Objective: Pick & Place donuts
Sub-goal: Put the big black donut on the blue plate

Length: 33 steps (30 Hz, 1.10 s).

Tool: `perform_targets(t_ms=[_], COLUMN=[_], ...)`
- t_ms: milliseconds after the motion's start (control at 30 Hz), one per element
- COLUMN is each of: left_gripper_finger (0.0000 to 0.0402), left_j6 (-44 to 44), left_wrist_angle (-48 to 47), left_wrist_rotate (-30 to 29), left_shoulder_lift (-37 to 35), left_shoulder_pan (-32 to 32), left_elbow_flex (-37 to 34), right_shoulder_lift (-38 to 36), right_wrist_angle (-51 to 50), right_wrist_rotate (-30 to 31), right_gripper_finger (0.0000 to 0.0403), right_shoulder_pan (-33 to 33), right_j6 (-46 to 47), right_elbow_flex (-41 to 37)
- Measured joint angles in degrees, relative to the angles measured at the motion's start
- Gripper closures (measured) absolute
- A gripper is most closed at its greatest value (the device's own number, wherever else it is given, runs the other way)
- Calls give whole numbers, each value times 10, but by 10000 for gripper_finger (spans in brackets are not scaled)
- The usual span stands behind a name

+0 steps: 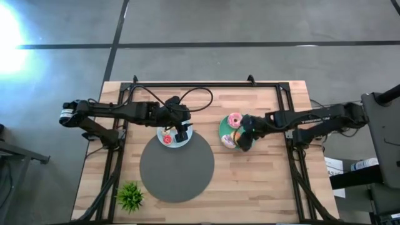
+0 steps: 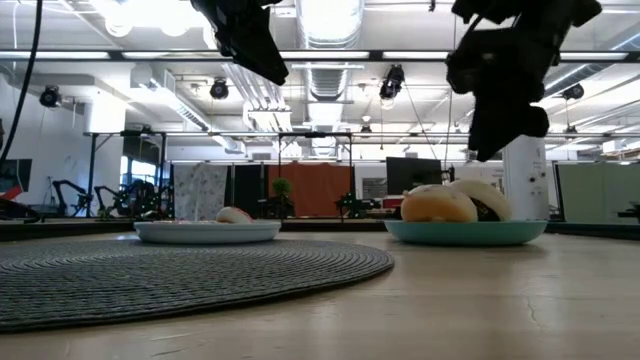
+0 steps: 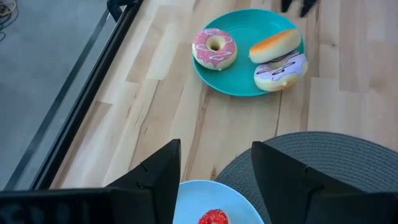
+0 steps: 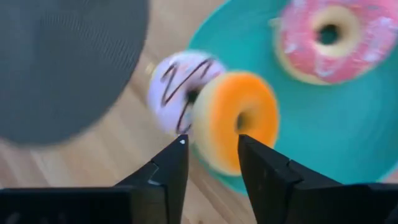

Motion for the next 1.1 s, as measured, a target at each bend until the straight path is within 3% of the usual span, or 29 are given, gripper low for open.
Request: perform_targets(t_ms=[133, 333, 633, 800, 1033, 1100], left_gripper_finger=[230, 230, 230, 230, 230, 230], left_j6=[0, 0, -6, -8, -11, -13], left_wrist_angle=[0, -1, -15, -15, -16, -17], left_wrist_rotate=[0, 0, 0, 0, 0, 0], left_shoulder_lift=[0, 0, 0, 0, 0, 0], left_shoulder_pan=[0, 0, 0, 0, 0, 0], left_elbow_flex=[0, 0, 0, 0, 0, 0], right_shoulder_lift=[18, 63, 129, 136, 121, 106], right_wrist_angle=[-1, -10, -7, -6, -6, -9], right_wrist_rotate=[17, 129, 126, 125, 126, 135], right_gripper_finger=[239, 199, 191, 233, 365, 384], right_shoulder_pan=[44, 85, 86, 86, 86, 86], right_j6=[-81, -134, -140, -131, -77, -46], right_elbow_flex=[1, 3, 13, 18, 17, 17])
